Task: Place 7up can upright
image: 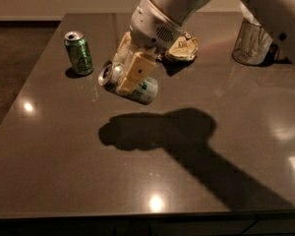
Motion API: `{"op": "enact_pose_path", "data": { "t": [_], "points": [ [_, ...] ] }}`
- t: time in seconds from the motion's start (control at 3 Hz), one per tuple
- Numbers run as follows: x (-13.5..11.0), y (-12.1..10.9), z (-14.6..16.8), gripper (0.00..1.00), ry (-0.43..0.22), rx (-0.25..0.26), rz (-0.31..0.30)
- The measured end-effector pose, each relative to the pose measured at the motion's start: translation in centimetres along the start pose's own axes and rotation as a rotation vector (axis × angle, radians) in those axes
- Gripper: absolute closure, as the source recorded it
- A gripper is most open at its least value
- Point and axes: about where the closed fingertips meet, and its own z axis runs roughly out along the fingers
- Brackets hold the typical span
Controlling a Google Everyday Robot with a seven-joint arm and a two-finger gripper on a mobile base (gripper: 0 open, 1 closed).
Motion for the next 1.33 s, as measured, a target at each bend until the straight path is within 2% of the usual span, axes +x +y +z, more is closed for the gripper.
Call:
{"op": "enact_pose_path", "data": {
  "t": [0.33, 0.67, 1.33],
  "points": [
    [0.6, -0.6, -0.7, 1.0, -0.142, 0.032, 0.086],
    [1.7, -1.1, -1.2, 1.0, -0.251, 0.088, 0.148],
    [4.5, -1.7, -1.5, 1.0, -0.5, 0.208, 0.245]
  ]
}}
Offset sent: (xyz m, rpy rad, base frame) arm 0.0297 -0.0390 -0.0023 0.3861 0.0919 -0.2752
